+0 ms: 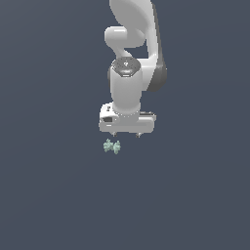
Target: Pick up the object and move it to a goal position.
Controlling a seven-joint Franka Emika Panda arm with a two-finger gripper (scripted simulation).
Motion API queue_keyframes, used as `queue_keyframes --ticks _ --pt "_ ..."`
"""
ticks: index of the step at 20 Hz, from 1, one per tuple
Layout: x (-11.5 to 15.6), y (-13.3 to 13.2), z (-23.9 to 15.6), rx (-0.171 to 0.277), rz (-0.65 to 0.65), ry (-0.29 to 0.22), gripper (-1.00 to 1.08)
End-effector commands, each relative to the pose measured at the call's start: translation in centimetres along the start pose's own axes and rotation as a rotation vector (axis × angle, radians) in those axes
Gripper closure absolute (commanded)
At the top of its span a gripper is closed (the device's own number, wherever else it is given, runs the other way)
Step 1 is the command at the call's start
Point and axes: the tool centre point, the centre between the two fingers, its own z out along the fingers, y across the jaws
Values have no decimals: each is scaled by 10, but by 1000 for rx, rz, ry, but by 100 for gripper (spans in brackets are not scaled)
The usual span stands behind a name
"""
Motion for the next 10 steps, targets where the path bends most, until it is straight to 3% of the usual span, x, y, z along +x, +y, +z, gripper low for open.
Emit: queue_keyframes --ticks 1,10 --pt "0 0 0 0 0 0 -92" --pt "8 -19 -17 10 -15 37 -92"
